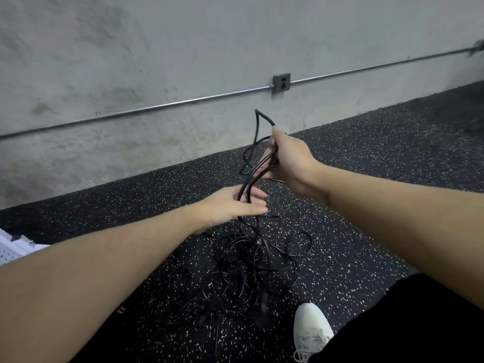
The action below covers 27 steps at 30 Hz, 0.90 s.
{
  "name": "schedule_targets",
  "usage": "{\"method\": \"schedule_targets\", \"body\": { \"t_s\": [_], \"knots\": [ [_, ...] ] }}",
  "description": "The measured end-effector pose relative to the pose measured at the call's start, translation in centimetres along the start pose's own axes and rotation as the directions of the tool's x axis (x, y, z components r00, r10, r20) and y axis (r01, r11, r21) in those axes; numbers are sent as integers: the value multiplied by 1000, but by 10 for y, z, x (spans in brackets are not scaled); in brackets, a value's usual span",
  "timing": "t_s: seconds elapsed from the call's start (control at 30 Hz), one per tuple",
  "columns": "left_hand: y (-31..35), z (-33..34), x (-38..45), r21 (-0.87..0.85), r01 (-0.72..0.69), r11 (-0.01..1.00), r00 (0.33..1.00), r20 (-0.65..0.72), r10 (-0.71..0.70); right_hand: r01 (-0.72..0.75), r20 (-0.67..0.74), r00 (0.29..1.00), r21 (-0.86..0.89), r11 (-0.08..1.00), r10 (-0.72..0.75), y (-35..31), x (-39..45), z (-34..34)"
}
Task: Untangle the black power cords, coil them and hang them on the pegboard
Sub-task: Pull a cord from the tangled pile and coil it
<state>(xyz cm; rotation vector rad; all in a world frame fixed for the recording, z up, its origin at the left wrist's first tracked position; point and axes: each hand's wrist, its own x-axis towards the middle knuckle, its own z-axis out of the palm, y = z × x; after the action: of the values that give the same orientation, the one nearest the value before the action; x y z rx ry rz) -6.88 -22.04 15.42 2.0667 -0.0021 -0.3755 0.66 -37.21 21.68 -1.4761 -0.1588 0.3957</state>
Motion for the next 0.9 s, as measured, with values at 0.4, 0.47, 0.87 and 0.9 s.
{"method": "schedule_targets", "body": {
  "t_s": [0.4, 0.47, 0.87, 0.9],
  "knots": [
    [30, 1, 15, -407, 5, 913, 892, -410, -188, 33, 383, 834, -753, 658, 397, 35, -15, -24],
    [29, -2, 18, -497, -28, 868, 878, -428, -216, 9, 396, 831, -712, 702, 391, 38, -11, -24],
    [32, -25, 6, -392, 245, 886, 872, -309, -378, 160, 150, 983, -403, 901, -107, 14, -6, -26],
    [26, -24, 4, -375, 286, 882, 867, -292, -405, 183, 138, 981, -385, 905, -140, 15, -6, -26]
  ]
}}
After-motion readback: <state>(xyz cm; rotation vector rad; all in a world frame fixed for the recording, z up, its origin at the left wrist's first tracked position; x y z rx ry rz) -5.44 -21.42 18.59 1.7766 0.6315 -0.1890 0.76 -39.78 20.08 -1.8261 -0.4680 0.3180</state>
